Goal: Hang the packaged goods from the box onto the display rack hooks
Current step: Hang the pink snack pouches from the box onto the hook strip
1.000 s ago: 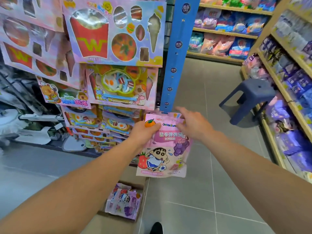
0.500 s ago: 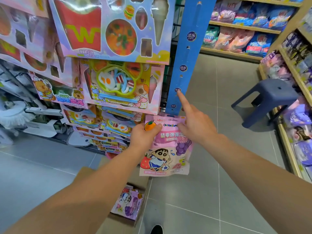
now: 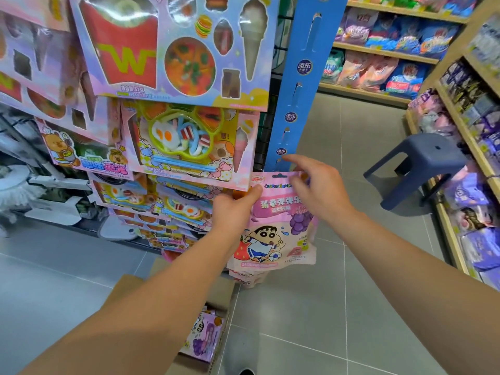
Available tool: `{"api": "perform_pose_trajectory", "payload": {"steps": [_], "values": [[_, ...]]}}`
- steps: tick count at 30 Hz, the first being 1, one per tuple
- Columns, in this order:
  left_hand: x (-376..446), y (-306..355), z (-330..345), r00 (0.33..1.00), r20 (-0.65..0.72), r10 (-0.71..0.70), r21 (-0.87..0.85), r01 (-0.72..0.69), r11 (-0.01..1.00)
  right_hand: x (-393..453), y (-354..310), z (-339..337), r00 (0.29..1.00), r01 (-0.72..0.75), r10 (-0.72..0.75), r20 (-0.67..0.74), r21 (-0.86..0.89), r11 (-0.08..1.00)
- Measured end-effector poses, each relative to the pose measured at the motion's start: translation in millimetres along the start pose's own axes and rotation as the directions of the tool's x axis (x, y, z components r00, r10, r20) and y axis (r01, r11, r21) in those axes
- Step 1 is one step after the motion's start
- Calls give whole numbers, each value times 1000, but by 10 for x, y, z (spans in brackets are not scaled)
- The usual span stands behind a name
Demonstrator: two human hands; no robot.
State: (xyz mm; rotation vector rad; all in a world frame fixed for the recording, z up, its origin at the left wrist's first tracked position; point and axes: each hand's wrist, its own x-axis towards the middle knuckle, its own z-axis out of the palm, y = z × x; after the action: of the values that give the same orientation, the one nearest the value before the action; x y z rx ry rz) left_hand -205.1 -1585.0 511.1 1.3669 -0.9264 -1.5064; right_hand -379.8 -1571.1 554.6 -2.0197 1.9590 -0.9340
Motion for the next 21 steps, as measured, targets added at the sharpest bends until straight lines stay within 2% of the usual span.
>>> {"api": "perform_pose_trajectory", "payload": {"steps": [5,11,12,14,17,19,21], "values": [[14,72,119,995,-83,48,-74,-54,996,67,-28,-122,994,-89,88,-62,-3,996],[3,107,277,984,-177,1,-175,-33,984,143,-153,-135,966,-133,122,-226,-37,990],[10,104,294,983,-181,-16,-188,-18,982,150,-153,-134,958,-156,149,-244,-9,988],[30,99,313,978,-207,-29,-185,-10,983,154,-167,-137,931,-245,277,-238,156,957],[85,80,310,965,-258,37,-115,-69,991,156,-149,-114,861,-415,489,-140,362,835],[99,80,306,961,-269,69,-94,-98,991,169,-146,-104,840,-446,524,-139,371,815],[90,94,322,959,-270,80,-105,-112,988,194,-167,-96,838,-412,506,-205,371,832]]}}
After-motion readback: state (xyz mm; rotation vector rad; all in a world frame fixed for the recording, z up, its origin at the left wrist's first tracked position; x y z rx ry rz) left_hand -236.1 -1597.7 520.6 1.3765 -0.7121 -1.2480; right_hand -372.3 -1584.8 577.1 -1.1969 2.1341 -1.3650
